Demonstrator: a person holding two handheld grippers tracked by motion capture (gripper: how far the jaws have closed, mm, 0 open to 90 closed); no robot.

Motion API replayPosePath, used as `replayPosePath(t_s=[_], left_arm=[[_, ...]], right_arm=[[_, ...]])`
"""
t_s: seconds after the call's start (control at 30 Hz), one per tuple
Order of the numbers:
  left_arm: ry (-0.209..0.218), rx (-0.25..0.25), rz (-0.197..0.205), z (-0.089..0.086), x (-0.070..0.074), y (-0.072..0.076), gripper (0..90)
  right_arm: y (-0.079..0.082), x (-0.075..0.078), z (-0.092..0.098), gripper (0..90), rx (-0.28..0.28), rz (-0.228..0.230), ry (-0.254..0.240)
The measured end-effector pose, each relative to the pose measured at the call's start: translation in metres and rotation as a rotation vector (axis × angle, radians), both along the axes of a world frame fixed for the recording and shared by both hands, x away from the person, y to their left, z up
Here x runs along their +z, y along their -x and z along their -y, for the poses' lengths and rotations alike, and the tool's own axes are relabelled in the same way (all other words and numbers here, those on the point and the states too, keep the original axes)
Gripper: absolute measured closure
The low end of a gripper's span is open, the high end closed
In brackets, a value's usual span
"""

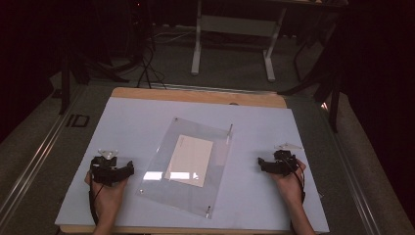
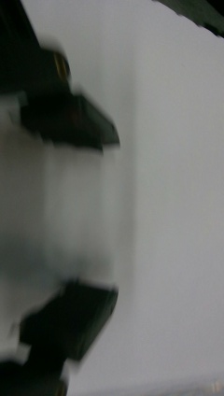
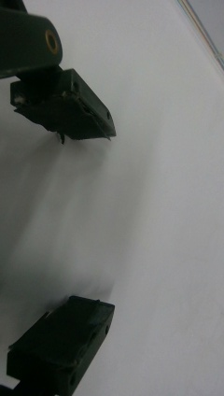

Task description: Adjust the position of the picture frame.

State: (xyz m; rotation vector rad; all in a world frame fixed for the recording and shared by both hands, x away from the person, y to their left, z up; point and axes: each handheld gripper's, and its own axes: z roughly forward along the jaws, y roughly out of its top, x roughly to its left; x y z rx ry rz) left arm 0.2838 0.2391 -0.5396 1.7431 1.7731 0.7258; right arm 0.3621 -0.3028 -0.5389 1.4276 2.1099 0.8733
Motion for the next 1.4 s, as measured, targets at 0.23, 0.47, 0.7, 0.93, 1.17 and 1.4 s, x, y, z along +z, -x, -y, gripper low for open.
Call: replayPosePath(t_s=[0.23,0.47,0.7,0.93,1.17,1.4], left_arm=[[0.018,-0.125,0.103,0.003,0.018,0.005,35.7],[0.018,-0.267,0.147,0.011,0.036,-0.003,37.9],[0.071,-0.311,0.153,0.018,0.045,-0.021,39.5],[0.062,-0.349,0.161,0.032,0.049,-0.038,39.1],[0.05,-0.392,0.158,0.049,0.047,-0.047,38.4],[0.047,-0.417,0.158,0.06,0.047,-0.052,38.5]], right_arm=[[0.0,0.002,-0.002,14.3,-0.005,0.0,0.015],[0.01,0.017,-0.013,31.4,0.107,0.033,0.014],[0.03,0.018,-0.024,48.6,0.295,0.017,-0.098],[0.059,0.021,-0.046,51.5,0.468,0.028,-0.129],[0.084,0.022,-0.074,53.8,0.613,0.03,-0.168],[0.108,0.018,-0.097,58.7,0.758,0.005,-0.184]])
